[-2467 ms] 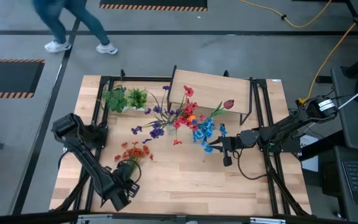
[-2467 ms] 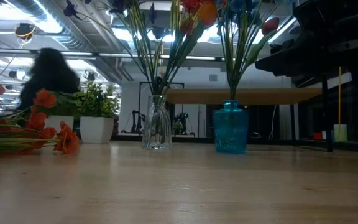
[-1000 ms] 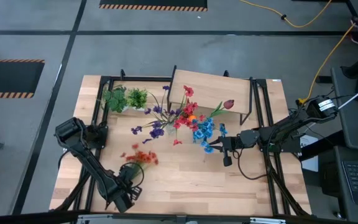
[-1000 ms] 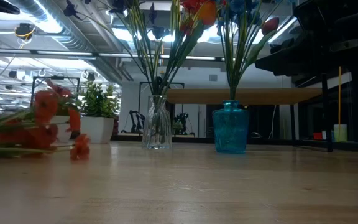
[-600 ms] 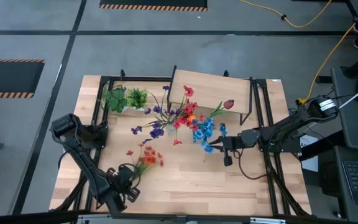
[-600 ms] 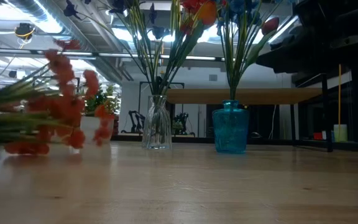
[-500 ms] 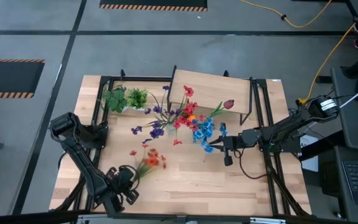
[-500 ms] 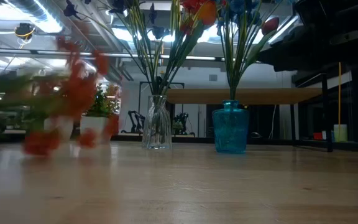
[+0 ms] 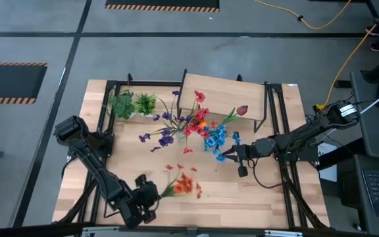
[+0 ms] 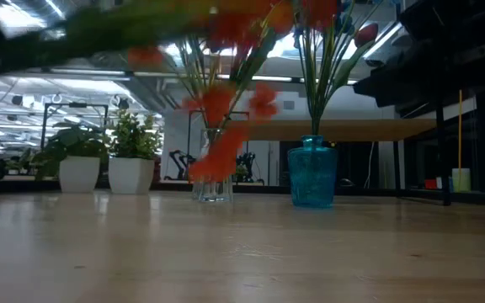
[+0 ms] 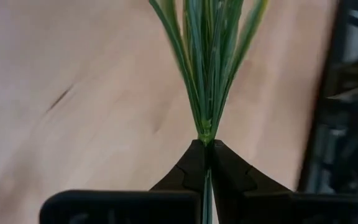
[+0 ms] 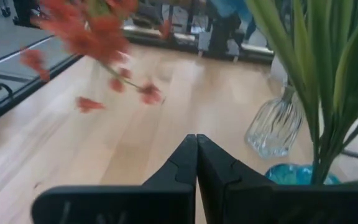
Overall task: Pick and place flowers into a vace then onto a shelf
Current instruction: Put the orange flowers into the blue vase
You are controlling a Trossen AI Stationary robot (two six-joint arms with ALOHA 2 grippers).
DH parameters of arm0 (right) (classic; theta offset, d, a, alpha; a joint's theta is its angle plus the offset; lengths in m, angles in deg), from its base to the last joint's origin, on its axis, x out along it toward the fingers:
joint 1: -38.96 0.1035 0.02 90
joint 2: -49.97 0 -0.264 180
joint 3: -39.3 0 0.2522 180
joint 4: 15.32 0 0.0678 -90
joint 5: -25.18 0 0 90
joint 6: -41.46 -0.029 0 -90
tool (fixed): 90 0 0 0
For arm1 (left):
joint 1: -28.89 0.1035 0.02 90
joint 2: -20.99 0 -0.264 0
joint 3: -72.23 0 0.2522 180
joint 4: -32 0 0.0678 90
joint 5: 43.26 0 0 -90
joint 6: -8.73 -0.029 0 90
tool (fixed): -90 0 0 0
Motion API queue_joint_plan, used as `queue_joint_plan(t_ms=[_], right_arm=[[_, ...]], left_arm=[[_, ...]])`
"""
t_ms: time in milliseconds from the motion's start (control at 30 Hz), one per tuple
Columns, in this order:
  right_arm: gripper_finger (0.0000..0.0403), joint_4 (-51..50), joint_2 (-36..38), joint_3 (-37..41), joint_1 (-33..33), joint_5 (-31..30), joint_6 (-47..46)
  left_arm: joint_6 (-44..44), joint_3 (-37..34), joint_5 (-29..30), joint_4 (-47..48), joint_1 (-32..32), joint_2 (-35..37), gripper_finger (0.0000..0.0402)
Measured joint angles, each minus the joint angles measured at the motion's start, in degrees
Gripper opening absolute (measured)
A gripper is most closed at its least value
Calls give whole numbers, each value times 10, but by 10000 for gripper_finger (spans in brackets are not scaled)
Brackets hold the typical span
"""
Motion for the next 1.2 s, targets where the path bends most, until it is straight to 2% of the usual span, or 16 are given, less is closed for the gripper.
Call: queue_joint_plan(t_ms=[333,533,600,733,933,1200], right_arm=[[10,-26,0,0,13,14,-47],[4,-26,-1,0,58,13,-60],[3,-26,-1,0,76,-2,-62],[4,-24,-1,0,112,-46,-61],[4,3,-2,0,143,-89,-42],[5,52,-2,0,146,-92,18]], left_arm=[[-306,0,-45,-151,44,38,5],[-453,1,-137,-238,91,43,4],[-498,1,-165,-255,109,43,4],[-598,1,-176,-286,148,43,4],[-702,1,-212,-391,207,29,5],[-773,1,-212,-504,252,-10,4]])
